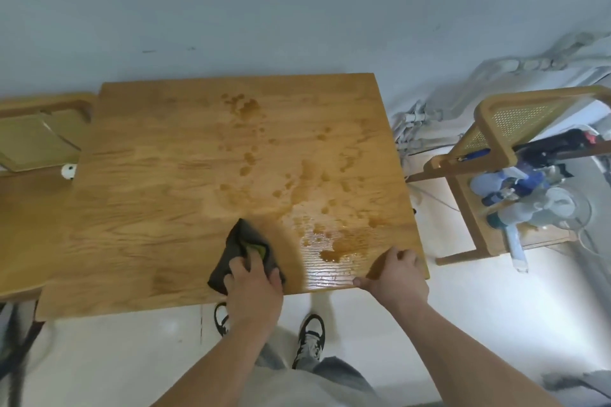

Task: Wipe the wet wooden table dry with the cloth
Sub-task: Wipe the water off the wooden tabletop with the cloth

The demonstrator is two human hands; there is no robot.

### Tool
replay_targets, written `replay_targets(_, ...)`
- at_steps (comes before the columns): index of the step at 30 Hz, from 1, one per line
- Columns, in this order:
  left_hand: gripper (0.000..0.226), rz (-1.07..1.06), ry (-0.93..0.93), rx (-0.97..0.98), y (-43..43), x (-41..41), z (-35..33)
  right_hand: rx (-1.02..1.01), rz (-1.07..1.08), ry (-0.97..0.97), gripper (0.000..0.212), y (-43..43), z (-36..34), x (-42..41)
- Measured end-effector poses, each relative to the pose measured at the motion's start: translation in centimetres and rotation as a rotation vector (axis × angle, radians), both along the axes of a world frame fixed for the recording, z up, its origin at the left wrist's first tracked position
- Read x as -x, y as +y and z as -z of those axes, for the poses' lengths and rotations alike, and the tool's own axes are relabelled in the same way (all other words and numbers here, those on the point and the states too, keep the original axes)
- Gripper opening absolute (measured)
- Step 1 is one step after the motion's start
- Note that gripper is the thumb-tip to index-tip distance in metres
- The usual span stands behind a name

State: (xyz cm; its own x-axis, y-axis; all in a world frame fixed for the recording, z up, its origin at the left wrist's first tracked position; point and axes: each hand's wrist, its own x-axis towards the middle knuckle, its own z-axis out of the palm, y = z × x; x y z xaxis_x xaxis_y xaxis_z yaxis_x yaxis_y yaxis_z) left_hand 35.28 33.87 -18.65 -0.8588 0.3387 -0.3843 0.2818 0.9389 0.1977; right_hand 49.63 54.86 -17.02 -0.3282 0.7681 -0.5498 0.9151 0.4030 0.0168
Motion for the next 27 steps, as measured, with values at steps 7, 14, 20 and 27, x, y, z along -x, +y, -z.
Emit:
replay_targets(7,0.059,0.508,0.045,-0.044,0.5,-0.7,1.4,0.107,-0.02,-0.014,0.06,5.0,-1.7,-0.1)
replay_targets(14,0.061,0.056,0.102,-0.006,2.7,-3.5,1.8,0.08,-0.045,0.072,0.103,5.1,0.6,-2.2)
replay_targets(20,0.056,0.726,-0.105,-0.117,10.1,-6.4,0.1,0.047,-0.064,0.024,0.104,5.5,0.8,-1.6)
replay_targets(27,0.057,0.333,0.098,-0.021,10.5,-3.2,1.4,0.046,-0.068,-0.007,0.107,5.8,1.3,-1.5)
